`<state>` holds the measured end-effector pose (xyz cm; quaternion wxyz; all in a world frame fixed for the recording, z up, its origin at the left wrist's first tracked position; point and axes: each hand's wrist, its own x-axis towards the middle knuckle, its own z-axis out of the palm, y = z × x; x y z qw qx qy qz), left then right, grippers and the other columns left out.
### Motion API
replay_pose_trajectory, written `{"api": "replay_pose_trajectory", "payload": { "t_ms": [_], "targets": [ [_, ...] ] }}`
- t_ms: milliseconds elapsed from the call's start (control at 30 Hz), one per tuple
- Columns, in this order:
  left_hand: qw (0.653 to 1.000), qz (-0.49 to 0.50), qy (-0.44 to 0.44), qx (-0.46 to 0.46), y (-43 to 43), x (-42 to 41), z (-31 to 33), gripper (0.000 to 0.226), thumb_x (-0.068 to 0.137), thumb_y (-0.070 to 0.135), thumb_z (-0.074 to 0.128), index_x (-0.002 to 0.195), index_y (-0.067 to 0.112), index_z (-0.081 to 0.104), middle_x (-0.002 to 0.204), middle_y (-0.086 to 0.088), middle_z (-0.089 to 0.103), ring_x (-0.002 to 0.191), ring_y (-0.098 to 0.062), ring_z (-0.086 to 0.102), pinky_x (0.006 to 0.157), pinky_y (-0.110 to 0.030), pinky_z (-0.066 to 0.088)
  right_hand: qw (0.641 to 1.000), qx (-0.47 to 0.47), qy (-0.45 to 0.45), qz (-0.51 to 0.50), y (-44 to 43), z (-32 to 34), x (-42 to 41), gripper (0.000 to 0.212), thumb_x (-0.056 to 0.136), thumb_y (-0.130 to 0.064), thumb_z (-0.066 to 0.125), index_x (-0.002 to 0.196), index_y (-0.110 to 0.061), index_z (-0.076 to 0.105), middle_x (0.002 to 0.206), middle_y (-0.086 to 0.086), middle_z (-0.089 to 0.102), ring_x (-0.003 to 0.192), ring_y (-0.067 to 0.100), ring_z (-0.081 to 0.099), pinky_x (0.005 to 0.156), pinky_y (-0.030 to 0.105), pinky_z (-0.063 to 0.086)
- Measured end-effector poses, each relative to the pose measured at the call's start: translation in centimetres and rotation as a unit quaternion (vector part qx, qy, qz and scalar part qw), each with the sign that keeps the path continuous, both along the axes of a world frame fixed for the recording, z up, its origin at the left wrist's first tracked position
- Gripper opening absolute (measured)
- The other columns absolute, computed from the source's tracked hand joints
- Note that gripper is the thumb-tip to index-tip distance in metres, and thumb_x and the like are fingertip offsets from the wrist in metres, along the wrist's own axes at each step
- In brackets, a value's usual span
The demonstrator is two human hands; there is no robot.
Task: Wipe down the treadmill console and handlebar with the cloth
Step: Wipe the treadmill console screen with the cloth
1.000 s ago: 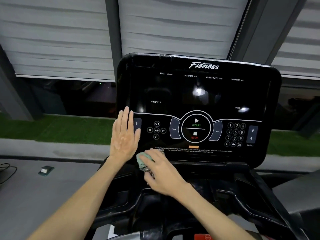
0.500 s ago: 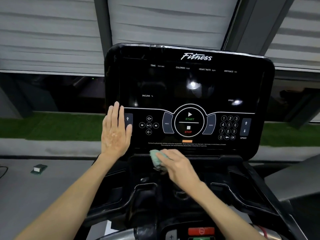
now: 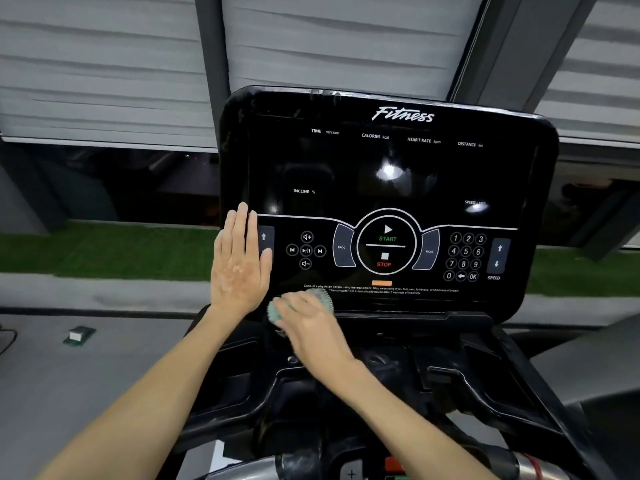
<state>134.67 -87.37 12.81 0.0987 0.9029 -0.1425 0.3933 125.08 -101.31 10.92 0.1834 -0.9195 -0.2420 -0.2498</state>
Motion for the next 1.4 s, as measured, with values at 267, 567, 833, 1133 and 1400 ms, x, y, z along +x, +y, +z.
{"api": "replay_pose_trajectory", "payload": {
  "t_ms": [267, 567, 833, 1133, 1400],
  "targets": [
    [1.0, -0.016, -0.002, -0.012, 0.1, 0.0, 0.2, 0.064, 0.098, 0.03, 0.037, 0.151, -0.003, 0.022, 0.159, -0.023, 0.022, 0.146, -0.036, 0.02, 0.116, -0.041, 0.02, 0.998, 0.013, 0.01, 0.056, -3.1, 0.3, -0.2, 0.027, 0.088, -0.004, 0.06, 0.114, -0.01, 0.061, 0.101, 0.002, 0.061, 0.089, 0.024, 0.054, 0.082, 0.031, 0.048],
    [1.0, -0.017, 0.004, -0.017, 0.0, -0.1, 0.1, 0.064, 0.098, 0.028, 0.039, 0.151, -0.003, 0.021, 0.159, -0.022, 0.021, 0.146, -0.035, 0.02, 0.115, -0.044, 0.024, 0.998, -0.019, -0.016, -0.05, -15.2, -0.8, -3.6, 0.024, 0.085, 0.001, 0.064, 0.108, -0.004, 0.067, 0.109, -0.001, 0.066, 0.097, 0.02, 0.058, 0.082, 0.033, 0.052],
    [1.0, -0.01, 0.003, -0.008, 0.0, 0.0, 0.1, 0.064, 0.098, 0.028, 0.038, 0.151, -0.004, 0.02, 0.159, -0.023, 0.021, 0.146, -0.036, 0.021, 0.114, -0.044, 0.024, 0.997, 0.06, -0.048, -0.026, -3.6, -0.7, -1.3, 0.02, 0.09, -0.013, 0.064, 0.108, -0.004, 0.067, 0.099, 0.003, 0.066, 0.089, 0.019, 0.057, 0.088, 0.031, 0.048],
    [1.0, -0.024, -0.009, -0.016, 0.2, 0.3, -0.1, 0.061, 0.1, 0.028, 0.037, 0.149, -0.005, 0.025, 0.157, -0.024, 0.024, 0.145, -0.038, 0.023, 0.114, -0.045, 0.026, 0.997, 0.035, -0.052, 0.045, 1.4, -0.8, 1.1, 0.027, 0.093, -0.016, 0.051, 0.105, 0.002, 0.068, 0.104, 0.011, 0.067, 0.098, 0.024, 0.057, 0.093, 0.033, 0.044],
    [0.999, -0.025, 0.01, -0.022, 0.2, 0.1, 0.0, 0.063, 0.099, 0.029, 0.037, 0.151, -0.003, 0.022, 0.159, -0.022, 0.021, 0.146, -0.036, 0.02, 0.115, -0.045, 0.024, 0.998, 0.039, -0.051, 0.015, -3.0, -1.8, -0.2, 0.03, 0.084, -0.011, 0.07, 0.113, -0.012, 0.064, 0.115, 0.002, 0.063, 0.101, 0.022, 0.055, 0.091, 0.031, 0.048]
  ]
}}
